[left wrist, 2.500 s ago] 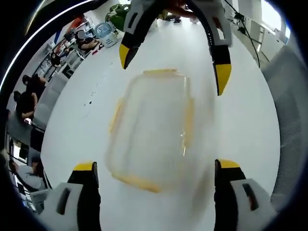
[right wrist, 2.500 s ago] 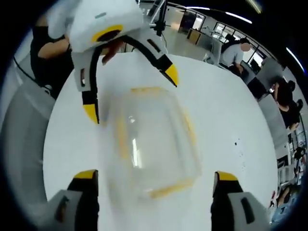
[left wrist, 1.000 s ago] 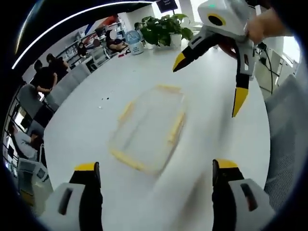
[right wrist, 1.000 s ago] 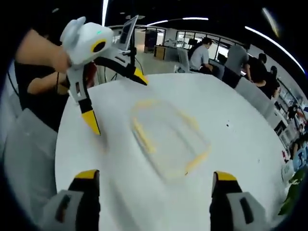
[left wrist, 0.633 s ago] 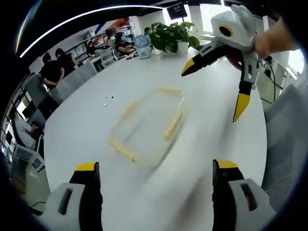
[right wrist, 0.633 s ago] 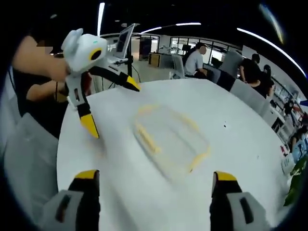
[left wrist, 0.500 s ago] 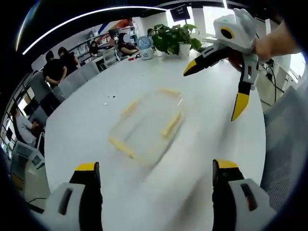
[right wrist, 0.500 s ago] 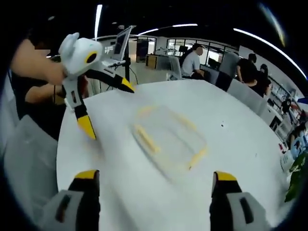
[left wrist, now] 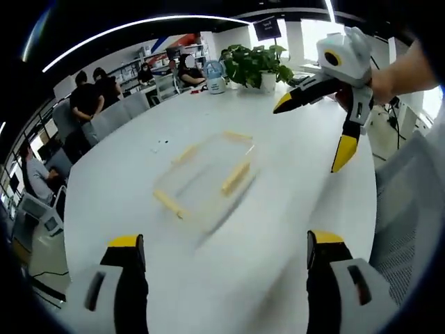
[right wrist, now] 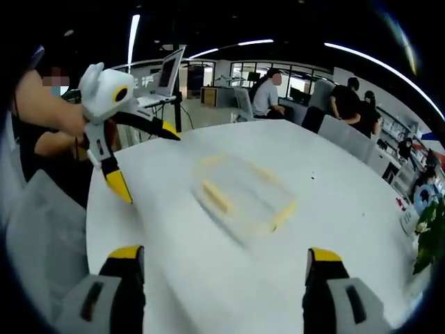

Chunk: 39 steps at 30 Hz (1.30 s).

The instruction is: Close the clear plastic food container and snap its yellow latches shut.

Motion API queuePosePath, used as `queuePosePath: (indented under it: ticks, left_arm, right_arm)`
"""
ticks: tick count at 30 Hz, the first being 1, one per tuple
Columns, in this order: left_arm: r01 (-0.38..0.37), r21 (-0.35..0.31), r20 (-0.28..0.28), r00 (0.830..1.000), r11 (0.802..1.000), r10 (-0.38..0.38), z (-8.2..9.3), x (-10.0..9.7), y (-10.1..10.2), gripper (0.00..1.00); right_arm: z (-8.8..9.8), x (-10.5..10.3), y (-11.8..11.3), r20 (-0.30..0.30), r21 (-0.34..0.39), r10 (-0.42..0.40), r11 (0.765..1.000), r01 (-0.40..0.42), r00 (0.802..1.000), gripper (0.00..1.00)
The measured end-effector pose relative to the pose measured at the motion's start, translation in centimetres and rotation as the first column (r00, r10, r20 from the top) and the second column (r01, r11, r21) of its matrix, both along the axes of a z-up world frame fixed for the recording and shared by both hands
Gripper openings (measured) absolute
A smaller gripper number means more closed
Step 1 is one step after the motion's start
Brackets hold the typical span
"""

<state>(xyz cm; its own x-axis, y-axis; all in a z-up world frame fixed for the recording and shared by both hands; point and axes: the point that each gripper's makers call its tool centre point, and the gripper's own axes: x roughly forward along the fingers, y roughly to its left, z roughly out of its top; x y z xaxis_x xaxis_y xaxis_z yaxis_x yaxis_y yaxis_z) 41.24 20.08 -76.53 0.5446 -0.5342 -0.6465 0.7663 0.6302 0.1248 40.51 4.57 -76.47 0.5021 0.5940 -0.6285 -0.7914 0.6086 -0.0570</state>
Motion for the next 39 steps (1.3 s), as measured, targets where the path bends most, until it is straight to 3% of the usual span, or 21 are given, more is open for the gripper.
queuePosePath:
  ticks: [16,19,22,29,39]
  left_arm:
    - [-0.066,-0.068,-0.007,0.998,0.995,0.066,-0.5,-3.1,1.9,0.95]
    - [-0.078,-0.066,-0.017,0.997,0.995,0.077,-0.7,-3.5,2.2,0.94]
    - [-0.104,-0.094,-0.012,0.995,0.990,0.104,-0.3,-3.6,2.4,0.94]
    - [-0.092,-0.087,-0.009,0.996,0.992,0.091,-0.7,-5.2,2.3,0.94]
    - [-0.108,-0.138,-0.002,0.994,0.985,0.108,-0.4,-6.7,2.5,0.93]
  right_arm:
    - [-0.5,-3.3,-1.6,0.016,0.063,-0.073,0.995,0.072,0.997,0.95]
    - [-0.8,-4.0,-2.2,0.022,0.032,-0.072,0.997,0.071,0.997,0.93]
    - [-0.3,-4.2,-2.7,0.016,0.082,-0.114,0.990,0.112,0.993,0.94]
    - [-0.6,-5.6,-3.5,0.018,0.088,-0.137,0.987,0.135,0.990,0.94]
    - [-1.4,-7.9,-4.6,0.000,0.116,-0.179,0.977,0.178,0.984,0.94]
